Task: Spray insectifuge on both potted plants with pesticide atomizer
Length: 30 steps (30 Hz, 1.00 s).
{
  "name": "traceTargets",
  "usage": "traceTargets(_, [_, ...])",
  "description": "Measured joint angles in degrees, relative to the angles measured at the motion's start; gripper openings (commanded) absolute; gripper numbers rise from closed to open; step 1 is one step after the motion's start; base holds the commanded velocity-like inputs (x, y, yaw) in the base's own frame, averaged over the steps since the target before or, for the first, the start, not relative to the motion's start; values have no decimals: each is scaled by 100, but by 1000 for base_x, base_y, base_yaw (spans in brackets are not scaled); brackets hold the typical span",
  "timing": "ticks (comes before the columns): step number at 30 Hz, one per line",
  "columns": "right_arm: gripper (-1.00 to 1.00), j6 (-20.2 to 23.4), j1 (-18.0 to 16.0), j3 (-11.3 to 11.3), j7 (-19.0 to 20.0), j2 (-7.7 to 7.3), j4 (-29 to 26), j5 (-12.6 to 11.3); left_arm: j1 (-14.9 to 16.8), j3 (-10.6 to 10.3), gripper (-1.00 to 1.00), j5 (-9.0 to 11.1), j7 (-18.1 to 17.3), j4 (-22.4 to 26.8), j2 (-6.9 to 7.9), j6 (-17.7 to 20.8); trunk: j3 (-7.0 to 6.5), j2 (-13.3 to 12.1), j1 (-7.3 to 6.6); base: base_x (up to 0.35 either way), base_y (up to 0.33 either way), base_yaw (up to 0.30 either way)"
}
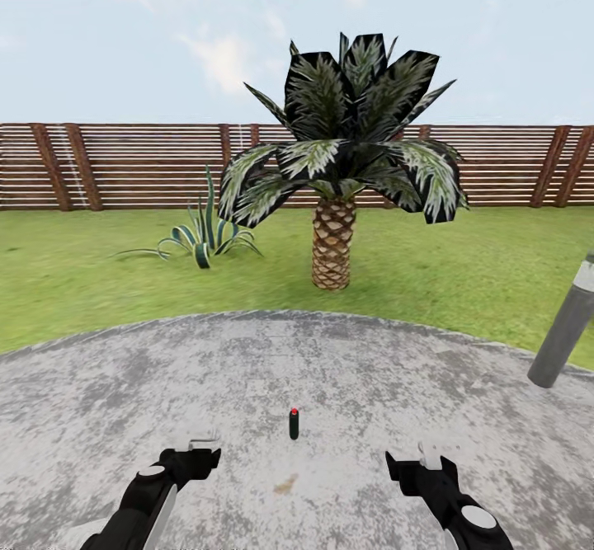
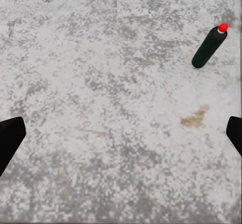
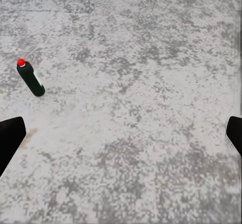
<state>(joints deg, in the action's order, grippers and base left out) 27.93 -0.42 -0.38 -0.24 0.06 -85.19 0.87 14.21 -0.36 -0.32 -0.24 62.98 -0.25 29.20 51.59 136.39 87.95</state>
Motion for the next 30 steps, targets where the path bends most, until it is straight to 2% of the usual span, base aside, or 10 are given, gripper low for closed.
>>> traceTargets(9, [100, 0, -1, -1, 0, -6, 1, -2, -1, 6, 100, -1, 0, 2, 7, 1, 27, 0, 0, 0, -286, 233])
traceTargets(16, [100, -3, -1, -1, 0, -7, 3, 0, -1, 12, 100, 1, 0, 6, 10, 4, 52, 0, 0, 0, -34, 255])
traceTargets(25, [100, -3, 0, -6, 0, -12, 0, -1, 1, 10, 100, 0, 0, 5, 8, 3, 58, 0, 0, 6, -3, 17])
traceTargets(30, [100, -1, 0, -6, 0, -7, -3, -3, 1, 9, 100, 0, 0, 3, 8, 1, 58, 0, -2, 136, -146, 18])
